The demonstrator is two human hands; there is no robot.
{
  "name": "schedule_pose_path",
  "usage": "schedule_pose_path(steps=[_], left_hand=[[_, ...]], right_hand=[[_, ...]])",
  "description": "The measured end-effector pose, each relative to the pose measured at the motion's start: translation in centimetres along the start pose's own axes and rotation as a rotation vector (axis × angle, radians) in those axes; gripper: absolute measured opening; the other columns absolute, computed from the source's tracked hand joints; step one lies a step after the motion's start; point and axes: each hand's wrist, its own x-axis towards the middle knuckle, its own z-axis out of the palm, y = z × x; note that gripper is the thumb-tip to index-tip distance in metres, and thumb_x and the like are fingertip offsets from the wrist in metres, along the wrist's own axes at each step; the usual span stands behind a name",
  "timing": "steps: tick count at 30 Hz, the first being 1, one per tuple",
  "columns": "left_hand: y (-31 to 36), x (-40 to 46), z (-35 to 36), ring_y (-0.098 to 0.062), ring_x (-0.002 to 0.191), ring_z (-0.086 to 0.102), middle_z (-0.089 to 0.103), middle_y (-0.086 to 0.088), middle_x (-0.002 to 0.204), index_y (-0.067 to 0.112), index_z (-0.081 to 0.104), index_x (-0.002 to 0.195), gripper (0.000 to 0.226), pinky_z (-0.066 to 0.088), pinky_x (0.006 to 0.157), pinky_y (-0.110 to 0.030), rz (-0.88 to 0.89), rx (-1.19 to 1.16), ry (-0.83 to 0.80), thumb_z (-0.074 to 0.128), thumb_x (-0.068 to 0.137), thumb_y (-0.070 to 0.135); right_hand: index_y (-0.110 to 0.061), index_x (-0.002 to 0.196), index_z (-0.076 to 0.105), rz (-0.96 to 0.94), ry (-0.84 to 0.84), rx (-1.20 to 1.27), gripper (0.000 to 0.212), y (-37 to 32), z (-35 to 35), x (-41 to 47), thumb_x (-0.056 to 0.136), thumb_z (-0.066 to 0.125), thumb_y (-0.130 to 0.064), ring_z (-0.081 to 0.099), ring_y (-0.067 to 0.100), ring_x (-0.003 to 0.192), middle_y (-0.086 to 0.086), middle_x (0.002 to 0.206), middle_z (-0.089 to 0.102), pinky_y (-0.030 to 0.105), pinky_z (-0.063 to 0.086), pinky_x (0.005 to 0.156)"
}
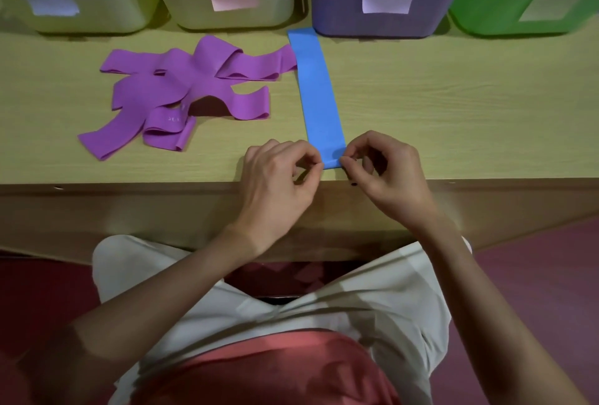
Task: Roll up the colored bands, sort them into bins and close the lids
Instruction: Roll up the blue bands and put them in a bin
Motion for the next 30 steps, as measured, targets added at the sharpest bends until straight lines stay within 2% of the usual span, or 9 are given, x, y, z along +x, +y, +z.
schedule_pose_path(steps=[4, 8, 11, 14, 18, 22, 24, 27, 30], left_hand=[[0.3, 0.6, -0.2, -0.009, 0.066, 0.044, 0.060, 0.018, 0.067, 0.026, 0.067, 0.079, 0.003, 0.041, 0.075, -0.039, -0.075, 0.050, -0.054, 0.070, 0.080, 0.024], [0.6, 0.9, -0.6, -0.012, 0.071, 0.049, 0.065, 0.014, 0.070, 0.029, 0.068, 0.078, 0.003, 0.037, 0.077, -0.036, -0.085, 0.129, -0.097, 0.070, 0.080, 0.028], [0.3, 1.2, -0.7, -0.014, 0.077, 0.054, 0.060, 0.011, 0.075, 0.030, 0.071, 0.076, 0.003, 0.036, 0.077, -0.035, -0.098, 0.154, -0.120, 0.071, 0.079, 0.031], [-0.1, 1.3, -0.7, -0.013, 0.076, 0.053, 0.057, 0.010, 0.076, 0.030, 0.069, 0.076, 0.005, 0.039, 0.079, -0.037, -0.103, 0.091, -0.151, 0.073, 0.080, 0.030], [-0.3, 1.2, -0.7, -0.010, 0.076, 0.045, 0.056, 0.009, 0.080, 0.024, 0.067, 0.082, 0.006, 0.039, 0.075, -0.032, -0.036, 0.046, -0.164, 0.073, 0.081, 0.022], [-0.5, 1.4, -0.8, -0.013, 0.079, 0.047, 0.061, 0.006, 0.084, 0.017, 0.070, 0.084, 0.001, 0.039, 0.071, -0.028, 0.068, 0.042, -0.221, 0.070, 0.085, 0.017], [-0.8, 1.5, -0.8, -0.016, 0.080, 0.050, 0.062, 0.003, 0.084, 0.014, 0.070, 0.086, 0.004, 0.041, 0.071, -0.029, 0.132, 0.068, -0.244, 0.067, 0.086, 0.016], [-1.2, 1.4, -0.8, -0.022, 0.082, 0.054, 0.063, -0.001, 0.086, 0.012, 0.071, 0.089, 0.007, 0.042, 0.073, -0.032, 0.226, 0.117, -0.260, 0.066, 0.087, 0.016], [-1.4, 1.4, -0.9, -0.022, 0.081, 0.055, 0.064, -0.001, 0.086, 0.012, 0.071, 0.090, 0.009, 0.042, 0.074, -0.032, 0.221, 0.101, -0.250, 0.065, 0.086, 0.019]], right_hand=[[-0.013, 0.079, 0.066, 0.050, 0.026, -0.022, 0.006, -0.2, 0.2, 0.1, 0.081, 0.070, -0.009, 0.043, 0.009, 0.050, -0.030, 0.060, 0.055, 0.011, 0.030, 0.053], [-0.017, 0.076, 0.066, 0.067, 0.060, -0.076, 0.009, -0.4, 0.5, -0.1, 0.077, 0.072, -0.009, 0.045, 0.007, 0.054, -0.031, 0.062, 0.053, 0.011, 0.032, 0.053], [-0.016, 0.076, 0.067, 0.075, 0.086, -0.114, 0.009, -0.6, 0.8, -0.2, 0.076, 0.072, -0.009, 0.045, 0.007, 0.056, -0.023, 0.059, 0.050, 0.010, 0.033, 0.055], [-0.014, 0.076, 0.067, 0.089, 0.094, -0.141, 0.007, -0.8, 1.0, -0.2, 0.075, 0.072, -0.008, 0.044, 0.008, 0.057, -0.016, 0.065, 0.053, 0.012, 0.033, 0.055], [-0.013, 0.077, 0.064, 0.082, 0.112, -0.190, 0.009, -0.9, 1.5, -0.5, 0.076, 0.071, -0.009, 0.044, 0.005, 0.062, -0.010, 0.070, 0.051, 0.012, 0.032, 0.059], [-0.014, 0.085, 0.063, 0.062, 0.157, -0.159, 0.012, -0.6, 1.4, -0.7, 0.079, 0.073, -0.010, 0.046, 0.000, 0.067, -0.004, 0.094, 0.045, 0.005, 0.036, 0.065], [-0.013, 0.085, 0.067, 0.013, 0.151, -0.169, 0.008, -0.3, 1.2, -0.8, 0.080, 0.074, -0.012, 0.046, -0.002, 0.067, -0.001, 0.100, 0.045, 0.006, 0.036, 0.066], [-0.011, 0.084, 0.070, -0.093, 0.105, -0.257, 0.006, 0.3, 0.6, -0.8, 0.083, 0.073, -0.016, 0.042, -0.004, 0.064, 0.003, 0.103, 0.050, 0.013, 0.036, 0.061], [-0.010, 0.089, 0.071, -0.152, -0.010, -0.268, 0.009, 0.6, -0.4, -0.4, 0.084, 0.072, -0.018, 0.045, 0.003, 0.059, 0.003, 0.103, 0.053, 0.023, 0.040, 0.057]])
